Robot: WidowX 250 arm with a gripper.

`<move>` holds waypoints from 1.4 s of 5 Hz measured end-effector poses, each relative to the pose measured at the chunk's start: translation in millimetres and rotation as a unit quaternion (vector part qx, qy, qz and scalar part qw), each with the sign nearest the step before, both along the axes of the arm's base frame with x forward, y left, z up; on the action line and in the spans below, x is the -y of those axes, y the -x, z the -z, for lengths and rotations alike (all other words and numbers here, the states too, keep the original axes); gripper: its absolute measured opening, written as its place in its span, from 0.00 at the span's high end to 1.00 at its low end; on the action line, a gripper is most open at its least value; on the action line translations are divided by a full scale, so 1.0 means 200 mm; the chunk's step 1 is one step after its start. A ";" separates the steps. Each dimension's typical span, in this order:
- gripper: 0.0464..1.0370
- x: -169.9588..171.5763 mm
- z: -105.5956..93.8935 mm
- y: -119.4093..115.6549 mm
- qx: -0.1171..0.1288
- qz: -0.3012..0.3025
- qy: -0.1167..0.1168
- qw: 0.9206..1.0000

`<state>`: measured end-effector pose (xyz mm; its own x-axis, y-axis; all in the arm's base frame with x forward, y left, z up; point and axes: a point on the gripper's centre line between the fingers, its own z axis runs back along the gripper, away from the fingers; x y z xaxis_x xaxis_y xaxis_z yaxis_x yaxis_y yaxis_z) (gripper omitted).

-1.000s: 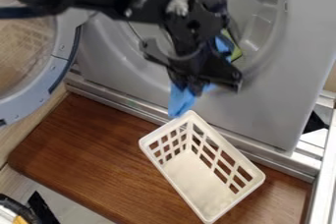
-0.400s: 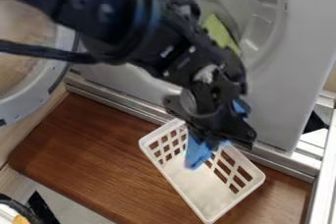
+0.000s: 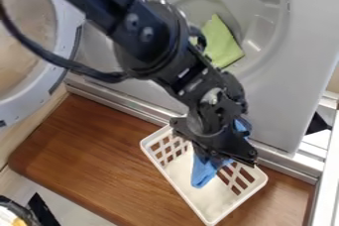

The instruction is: Put the laundry in the basket

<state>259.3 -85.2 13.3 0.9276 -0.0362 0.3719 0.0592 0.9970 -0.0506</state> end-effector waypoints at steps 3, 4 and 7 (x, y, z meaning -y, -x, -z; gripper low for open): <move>0.73 0.00 0.15 -0.01 -0.027 0.002 0.021 0.999; 0.42 0.02 0.14 -0.03 -0.032 0.013 0.011 0.999; 0.03 0.02 0.10 -0.02 -0.032 0.009 0.020 0.999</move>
